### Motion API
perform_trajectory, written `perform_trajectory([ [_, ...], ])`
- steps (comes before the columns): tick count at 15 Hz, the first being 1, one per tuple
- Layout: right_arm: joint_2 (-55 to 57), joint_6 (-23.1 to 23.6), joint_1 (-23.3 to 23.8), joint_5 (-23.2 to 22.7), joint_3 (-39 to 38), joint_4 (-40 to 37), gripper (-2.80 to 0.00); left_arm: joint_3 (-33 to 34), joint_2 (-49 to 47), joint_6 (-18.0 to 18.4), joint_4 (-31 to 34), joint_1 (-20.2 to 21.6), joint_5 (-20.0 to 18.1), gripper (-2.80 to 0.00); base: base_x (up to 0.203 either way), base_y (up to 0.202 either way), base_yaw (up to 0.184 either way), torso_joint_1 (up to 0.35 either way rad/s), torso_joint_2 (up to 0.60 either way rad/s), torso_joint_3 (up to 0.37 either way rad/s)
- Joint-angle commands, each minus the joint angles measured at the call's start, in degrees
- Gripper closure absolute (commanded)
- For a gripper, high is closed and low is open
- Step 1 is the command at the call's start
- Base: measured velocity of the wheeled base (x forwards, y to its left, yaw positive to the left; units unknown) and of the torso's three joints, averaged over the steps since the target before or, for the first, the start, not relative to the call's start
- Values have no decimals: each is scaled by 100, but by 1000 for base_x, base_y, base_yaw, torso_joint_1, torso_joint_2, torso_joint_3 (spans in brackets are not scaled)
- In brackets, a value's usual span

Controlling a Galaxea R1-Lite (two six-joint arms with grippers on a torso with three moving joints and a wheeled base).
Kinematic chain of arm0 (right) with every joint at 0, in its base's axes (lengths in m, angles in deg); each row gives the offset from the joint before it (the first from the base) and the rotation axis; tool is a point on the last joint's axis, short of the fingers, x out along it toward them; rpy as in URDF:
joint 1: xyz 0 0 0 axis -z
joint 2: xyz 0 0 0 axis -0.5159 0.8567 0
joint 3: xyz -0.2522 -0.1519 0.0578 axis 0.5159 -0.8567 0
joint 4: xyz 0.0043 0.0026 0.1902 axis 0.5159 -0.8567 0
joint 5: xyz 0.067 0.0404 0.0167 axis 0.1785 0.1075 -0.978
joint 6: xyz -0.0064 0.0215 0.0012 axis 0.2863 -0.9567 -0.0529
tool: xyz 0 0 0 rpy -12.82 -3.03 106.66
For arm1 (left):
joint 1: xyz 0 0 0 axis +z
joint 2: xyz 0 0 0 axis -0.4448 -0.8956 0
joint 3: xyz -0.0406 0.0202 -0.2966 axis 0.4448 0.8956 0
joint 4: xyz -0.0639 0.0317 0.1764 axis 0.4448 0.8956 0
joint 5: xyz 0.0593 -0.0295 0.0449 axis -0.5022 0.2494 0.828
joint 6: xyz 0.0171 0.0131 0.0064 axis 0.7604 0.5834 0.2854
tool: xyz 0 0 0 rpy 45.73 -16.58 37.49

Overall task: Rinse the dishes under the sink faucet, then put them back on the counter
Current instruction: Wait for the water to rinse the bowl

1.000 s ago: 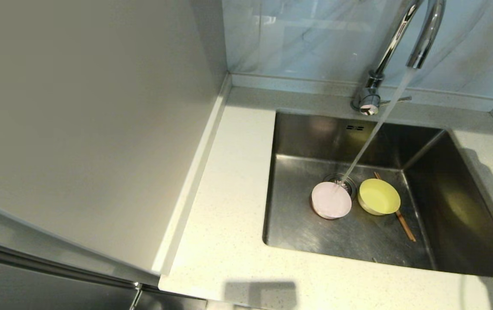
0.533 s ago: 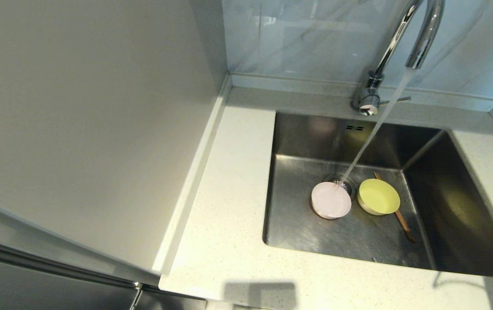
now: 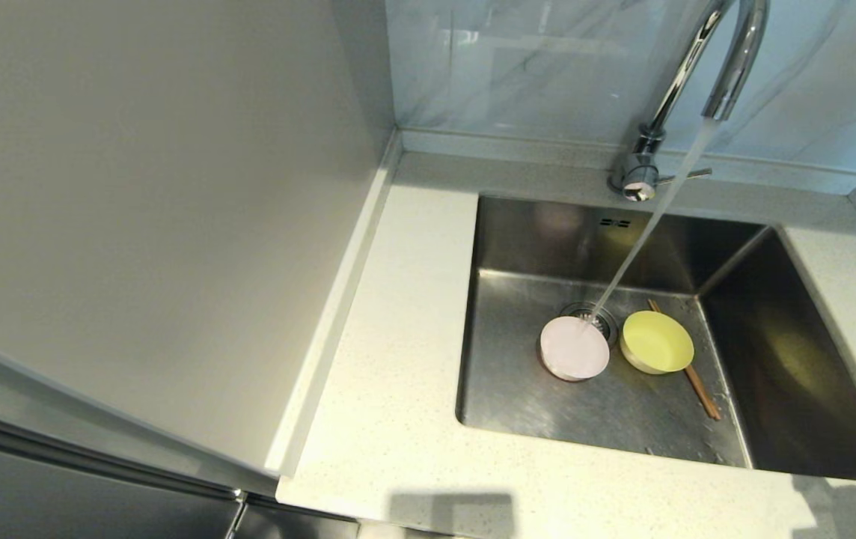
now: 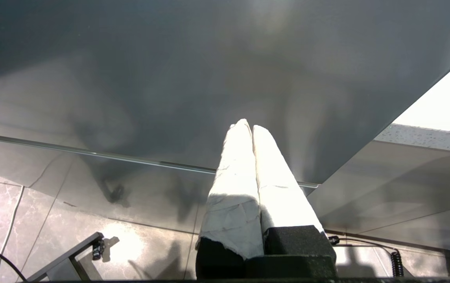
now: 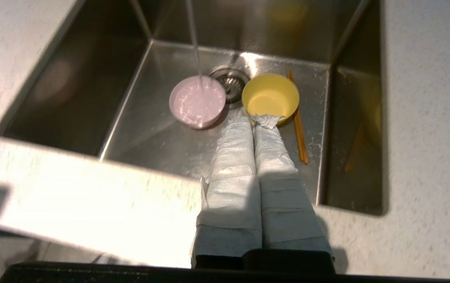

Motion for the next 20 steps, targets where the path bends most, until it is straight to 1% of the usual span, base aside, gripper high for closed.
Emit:
perform_trajectory([
  [1,-918,47,-309,189,-546,23,0,0,18,-3,-3,2,4,0,0,0,0,0,0,0],
  [3,-1394,91,-376,453,-974,44,0,0,18,-3,-3,2,4,0,0,0,0,0,0,0],
  [4,-1422,113,-392,692,-1134,61,0,0,18,-3,-3,2,4,0,0,0,0,0,0,0],
  [6,-1441,120,-461,853,-1329,58,0,0,18,-3,-3,2,4,0,0,0,0,0,0,0],
  [8,-1741,162,-796,945,-1413,36,0,0,18,-3,-3,2,4,0,0,0,0,0,0,0],
  [9,-1996,270,-843,966,-1521,18,0,0,18,-3,-3,2,4,0,0,0,0,0,0,0],
  [11,-2526,411,-864,953,-1604,-349,0,0,18,-3,-3,2,4,0,0,0,0,0,0,0],
  [13,-2953,454,-869,940,-1624,-839,0,0,18,-3,-3,2,4,0,0,0,0,0,0,0],
  [14,-3076,455,-870,950,-1626,-1179,0,0,18,-3,-3,2,4,0,0,0,0,0,0,0],
  [15,-3054,429,-870,967,-1628,-1309,0,0,18,-3,-3,2,4,0,0,0,0,0,0,0],
  [20,-3053,479,-870,965,-1584,-1415,0,0,18,-3,-3,2,4,0,0,0,0,0,0,0],
])
